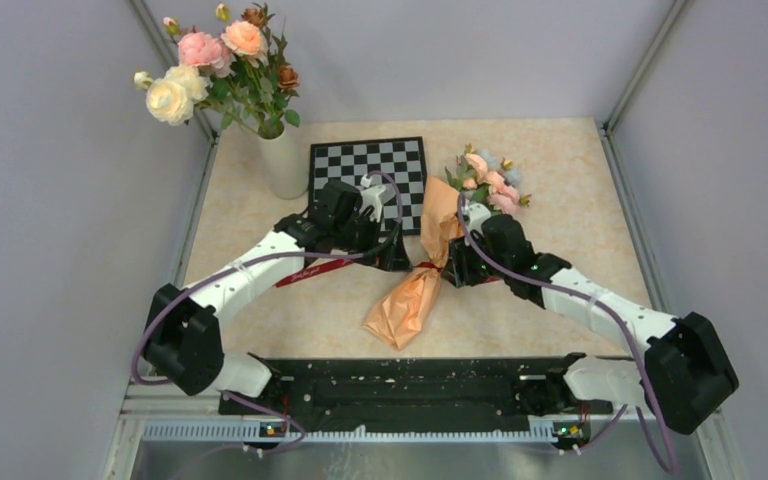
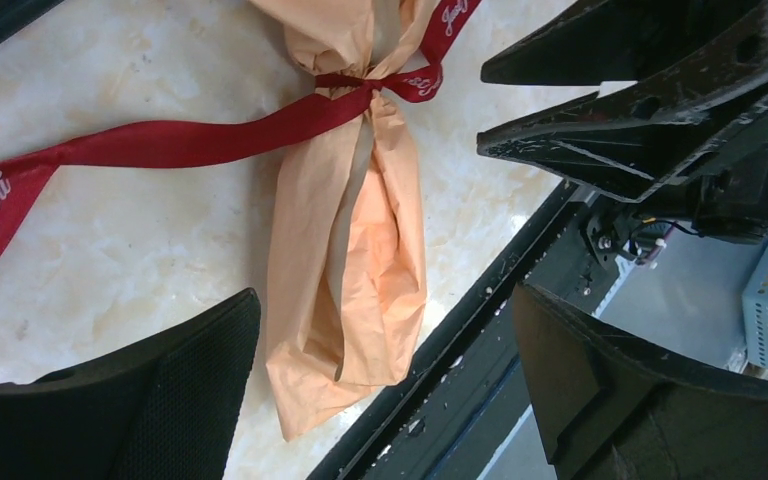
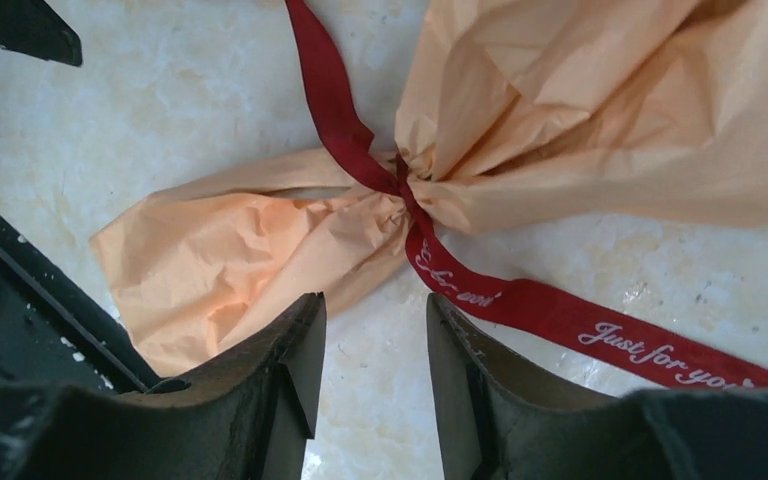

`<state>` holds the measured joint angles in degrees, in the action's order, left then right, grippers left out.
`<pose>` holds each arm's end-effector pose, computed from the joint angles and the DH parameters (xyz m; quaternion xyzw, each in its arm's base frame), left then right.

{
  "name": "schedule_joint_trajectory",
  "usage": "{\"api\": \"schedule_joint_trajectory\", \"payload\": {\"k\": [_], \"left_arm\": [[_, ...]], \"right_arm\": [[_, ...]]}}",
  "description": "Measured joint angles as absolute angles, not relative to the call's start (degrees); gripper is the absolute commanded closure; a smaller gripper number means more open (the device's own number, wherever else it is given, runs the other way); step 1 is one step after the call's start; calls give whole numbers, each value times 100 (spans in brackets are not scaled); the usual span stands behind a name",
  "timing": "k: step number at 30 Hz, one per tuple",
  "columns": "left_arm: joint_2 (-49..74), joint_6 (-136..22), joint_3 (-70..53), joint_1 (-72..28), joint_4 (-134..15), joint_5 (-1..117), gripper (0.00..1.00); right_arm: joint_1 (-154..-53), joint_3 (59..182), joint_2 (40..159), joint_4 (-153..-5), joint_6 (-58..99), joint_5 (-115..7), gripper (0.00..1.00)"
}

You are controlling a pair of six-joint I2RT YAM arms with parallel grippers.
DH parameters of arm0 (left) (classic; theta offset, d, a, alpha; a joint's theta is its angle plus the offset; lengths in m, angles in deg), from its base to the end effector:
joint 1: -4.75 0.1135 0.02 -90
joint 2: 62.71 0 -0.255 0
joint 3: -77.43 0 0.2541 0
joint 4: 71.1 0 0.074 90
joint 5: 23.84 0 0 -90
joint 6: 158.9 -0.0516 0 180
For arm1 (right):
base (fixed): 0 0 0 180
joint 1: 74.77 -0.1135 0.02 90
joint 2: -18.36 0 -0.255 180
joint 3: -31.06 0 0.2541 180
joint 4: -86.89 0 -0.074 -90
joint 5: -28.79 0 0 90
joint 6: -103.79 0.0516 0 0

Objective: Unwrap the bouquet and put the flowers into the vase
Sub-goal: Untie the ribbon from the wrapping paper.

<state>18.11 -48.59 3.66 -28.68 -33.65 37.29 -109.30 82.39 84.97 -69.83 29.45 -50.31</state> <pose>0.2504 -0.1952 0.2505 0.1978 0.8762 -0.3743 0.2302 0.2098 0.1562 0.2029 -0.1877 0.8780 0.2607 0.3549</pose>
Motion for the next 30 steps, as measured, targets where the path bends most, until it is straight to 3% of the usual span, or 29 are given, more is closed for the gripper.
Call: {"api": "schedule_joint_trajectory", "payload": {"k": [5,8,22,30], "left_arm": [[1832,-4977,366,-2879,-3129,4035,1],[1843,-5040,366,-2883,-3024,4173,7],[2477,-5093,366,-2901,-2902,4086,22],[2707,-5069,366,-2901,-2867,3950,30]], "right_arm": [[-11190,8770,8890,-6856,2602,-5298,68],[-11214,8903,9107,-6876,2462,-5407,72],[-11312,8912,9885,-7053,2274,-5639,73],[-11369,8936,10042,-7260,2293,-5787,79]]}}
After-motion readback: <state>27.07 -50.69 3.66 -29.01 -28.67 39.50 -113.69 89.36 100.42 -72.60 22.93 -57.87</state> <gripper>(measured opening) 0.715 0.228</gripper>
